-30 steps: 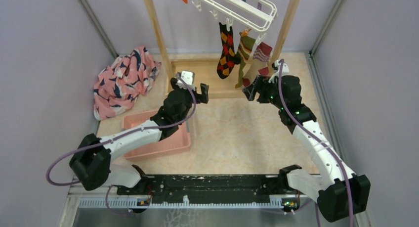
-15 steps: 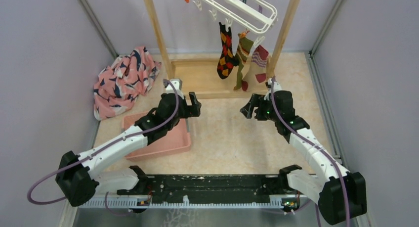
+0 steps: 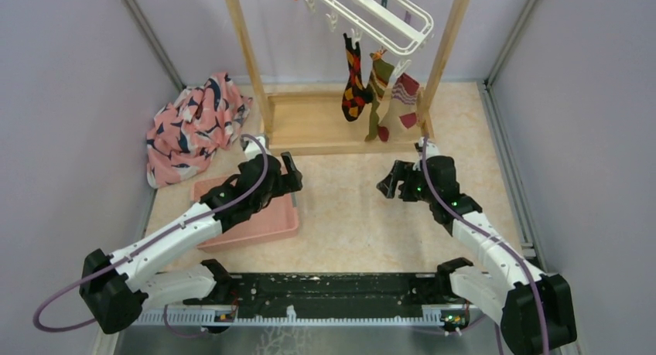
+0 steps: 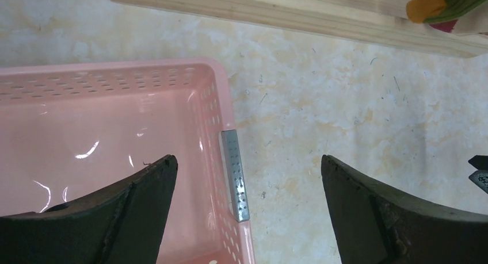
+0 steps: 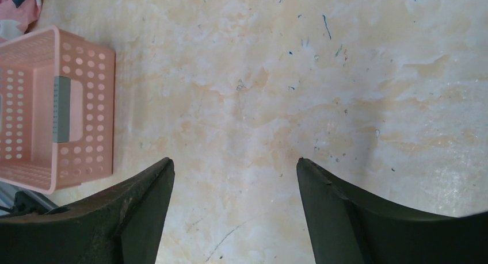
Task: Clip the socks to the hanger
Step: Reset both arms
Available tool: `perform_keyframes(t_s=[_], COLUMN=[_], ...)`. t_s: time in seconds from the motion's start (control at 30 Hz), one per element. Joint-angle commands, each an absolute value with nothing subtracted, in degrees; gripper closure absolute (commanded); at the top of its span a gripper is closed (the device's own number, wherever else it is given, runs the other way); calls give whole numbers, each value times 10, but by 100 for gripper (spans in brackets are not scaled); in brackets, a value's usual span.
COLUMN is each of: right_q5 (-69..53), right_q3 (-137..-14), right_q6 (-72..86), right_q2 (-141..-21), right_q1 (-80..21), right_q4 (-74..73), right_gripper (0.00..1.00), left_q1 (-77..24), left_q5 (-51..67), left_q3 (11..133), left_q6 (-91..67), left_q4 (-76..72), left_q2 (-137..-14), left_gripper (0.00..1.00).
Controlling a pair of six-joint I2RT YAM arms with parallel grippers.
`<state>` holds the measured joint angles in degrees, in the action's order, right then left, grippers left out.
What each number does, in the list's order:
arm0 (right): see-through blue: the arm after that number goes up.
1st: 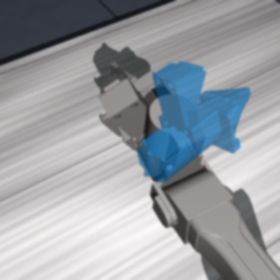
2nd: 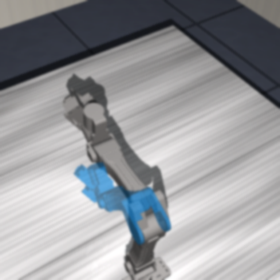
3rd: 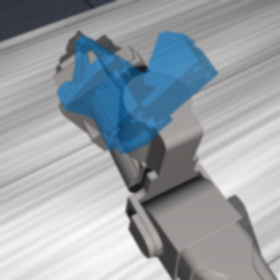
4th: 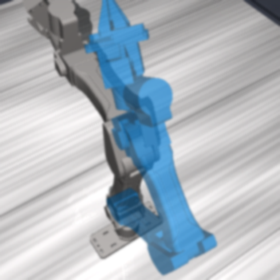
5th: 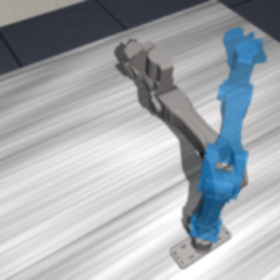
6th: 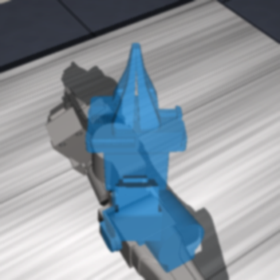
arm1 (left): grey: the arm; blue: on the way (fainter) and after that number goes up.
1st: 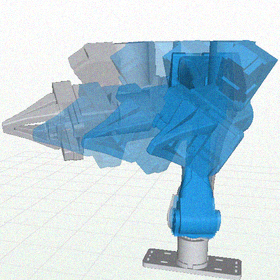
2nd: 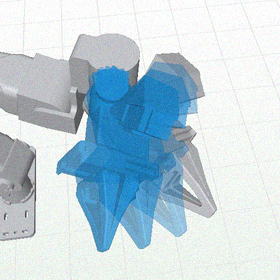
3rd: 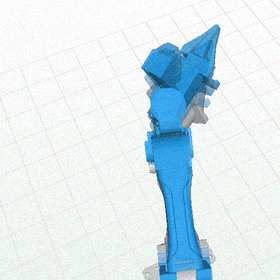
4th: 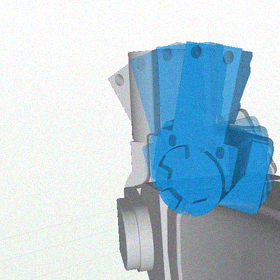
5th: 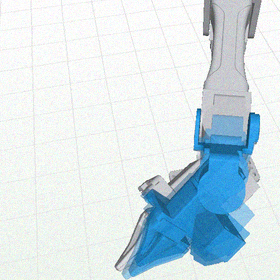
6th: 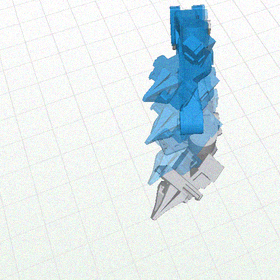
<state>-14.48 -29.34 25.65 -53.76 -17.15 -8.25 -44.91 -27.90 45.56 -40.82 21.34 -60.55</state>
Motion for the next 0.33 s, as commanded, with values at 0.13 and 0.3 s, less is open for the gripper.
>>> perform_keyframes(t_s=[0.13,0.3], right_q5=[-140,-137], right_q3=[-296,-296], right_q6=[259,258], right_q2=[-554,-561], right_q1=[-175,-176], right_q4=[-34,-33], right_gripper=[23,23], left_q1=[-448,-448], left_q5=[-288,-284], left_q3=[469,486], left_q6=[-413,-397], left_q4=[230,236], left_q2=[-628,-648], left_gripper=[2,2])
